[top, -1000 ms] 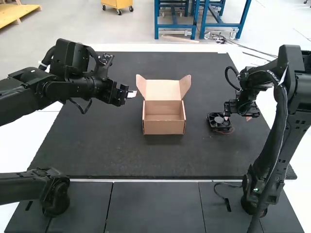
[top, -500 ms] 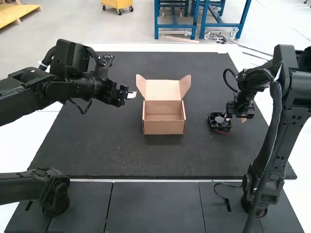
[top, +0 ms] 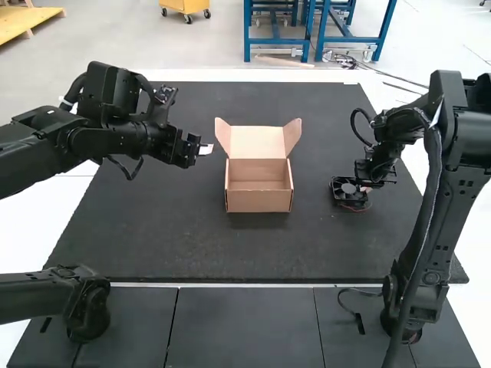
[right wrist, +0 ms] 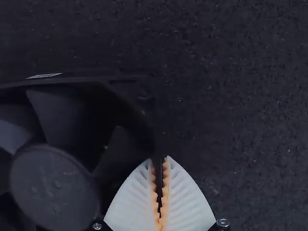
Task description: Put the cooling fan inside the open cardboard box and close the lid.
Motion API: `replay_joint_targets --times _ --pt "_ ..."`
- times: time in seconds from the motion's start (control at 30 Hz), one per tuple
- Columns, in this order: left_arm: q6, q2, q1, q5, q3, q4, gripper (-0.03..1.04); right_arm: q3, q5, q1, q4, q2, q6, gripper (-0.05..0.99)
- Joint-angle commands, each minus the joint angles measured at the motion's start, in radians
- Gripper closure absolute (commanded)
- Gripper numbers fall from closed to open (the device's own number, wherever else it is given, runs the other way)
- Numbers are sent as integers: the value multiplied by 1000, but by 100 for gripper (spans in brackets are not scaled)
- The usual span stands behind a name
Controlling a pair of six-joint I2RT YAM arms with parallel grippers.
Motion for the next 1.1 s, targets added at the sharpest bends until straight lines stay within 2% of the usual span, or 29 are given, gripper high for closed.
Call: replay_joint_targets --times 0.0,0.13,0.3,0.47,0.83,0.9,1.07 --pt "8 -9 6 -6 14 1 5 -10 -6 0 -24 48 30 95" --pt "8 -8 6 -6 9 -2 5 0 -15 3 -54 45 56 95" --pt "9 -9 6 -6 2 -15 5 2 -75 -5 -80 -41 72 95" --pt "29 -27 8 -8 -29 -40 5 -18 -104 0 -90 -170 99 95" --pt "34 -123 6 -8 -98 -75 5 -35 -182 4 -295 -411 105 95" --pt "35 -138 6 -8 -112 -81 5 -41 -185 4 -317 -460 107 95" --pt "37 -181 6 -8 -139 -100 5 -59 -239 24 -332 -575 107 95"
